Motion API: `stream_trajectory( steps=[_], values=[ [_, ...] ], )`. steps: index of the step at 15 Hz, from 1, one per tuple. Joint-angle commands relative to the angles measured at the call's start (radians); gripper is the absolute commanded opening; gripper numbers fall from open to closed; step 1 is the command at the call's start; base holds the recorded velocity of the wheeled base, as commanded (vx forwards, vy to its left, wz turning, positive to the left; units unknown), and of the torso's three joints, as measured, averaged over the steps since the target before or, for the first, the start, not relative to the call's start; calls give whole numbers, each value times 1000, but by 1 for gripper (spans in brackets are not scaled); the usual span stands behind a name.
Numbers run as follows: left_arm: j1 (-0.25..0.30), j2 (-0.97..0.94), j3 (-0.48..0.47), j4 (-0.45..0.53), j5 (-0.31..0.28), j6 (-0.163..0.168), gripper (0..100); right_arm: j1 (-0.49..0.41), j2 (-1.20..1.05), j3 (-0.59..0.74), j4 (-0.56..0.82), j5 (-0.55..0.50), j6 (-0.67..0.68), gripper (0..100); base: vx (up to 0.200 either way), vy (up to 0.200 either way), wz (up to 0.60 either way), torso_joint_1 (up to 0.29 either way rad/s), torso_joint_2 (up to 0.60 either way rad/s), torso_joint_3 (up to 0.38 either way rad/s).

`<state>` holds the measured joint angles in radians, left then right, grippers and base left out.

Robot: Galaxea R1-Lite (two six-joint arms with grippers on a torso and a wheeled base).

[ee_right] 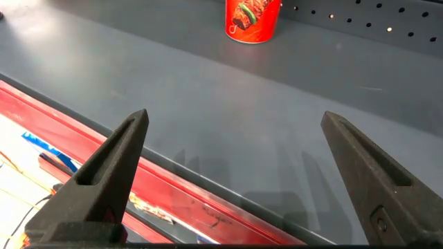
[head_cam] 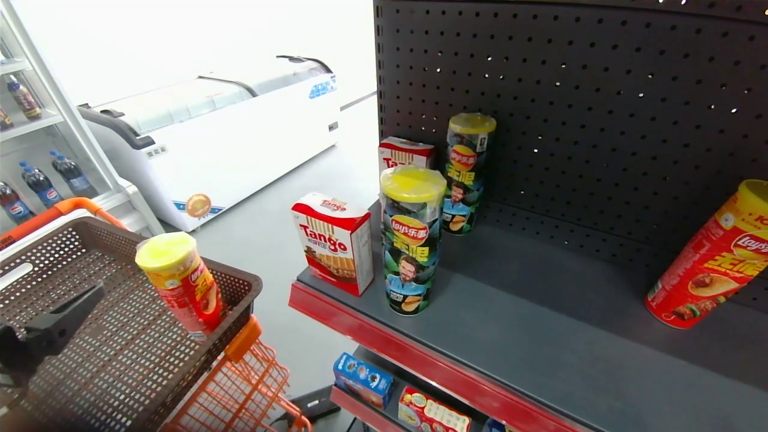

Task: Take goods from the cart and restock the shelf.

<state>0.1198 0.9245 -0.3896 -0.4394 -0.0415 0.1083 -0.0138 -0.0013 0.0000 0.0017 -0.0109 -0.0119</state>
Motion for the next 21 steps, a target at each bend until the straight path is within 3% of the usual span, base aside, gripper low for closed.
stream_trajectory(
  steps=[1,3,6,7,8,12,14,17,21],
  values=[
    [27,209,66,-101,-18,4,100,0,1,0,0,0,0,100,0,0,0,0,0,0],
    [66,332,89,-214,-23,4,100,0,1,0,0,0,0,100,0,0,0,0,0,0],
    [73,490,138,-427,-21,5,100,0,1,0,0,0,0,100,0,0,0,0,0,0],
    [73,499,141,-447,-21,4,100,0,1,0,0,0,0,100,0,0,0,0,0,0],
    [78,588,161,-552,-28,5,100,0,1,0,0,0,0,100,0,0,0,0,0,0],
    [84,738,167,-719,-28,4,100,0,1,0,0,0,0,100,0,0,0,0,0,0],
    [97,806,163,-769,-28,1,100,0,1,0,0,0,0,100,0,0,0,0,0,0],
    [95,893,149,-851,-28,-53,100,0,1,0,0,0,0,100,0,0,0,0,0,0],
    [95,955,136,-923,-29,-55,100,0,1,0,0,0,0,100,0,0,0,0,0,0]
  ],
)
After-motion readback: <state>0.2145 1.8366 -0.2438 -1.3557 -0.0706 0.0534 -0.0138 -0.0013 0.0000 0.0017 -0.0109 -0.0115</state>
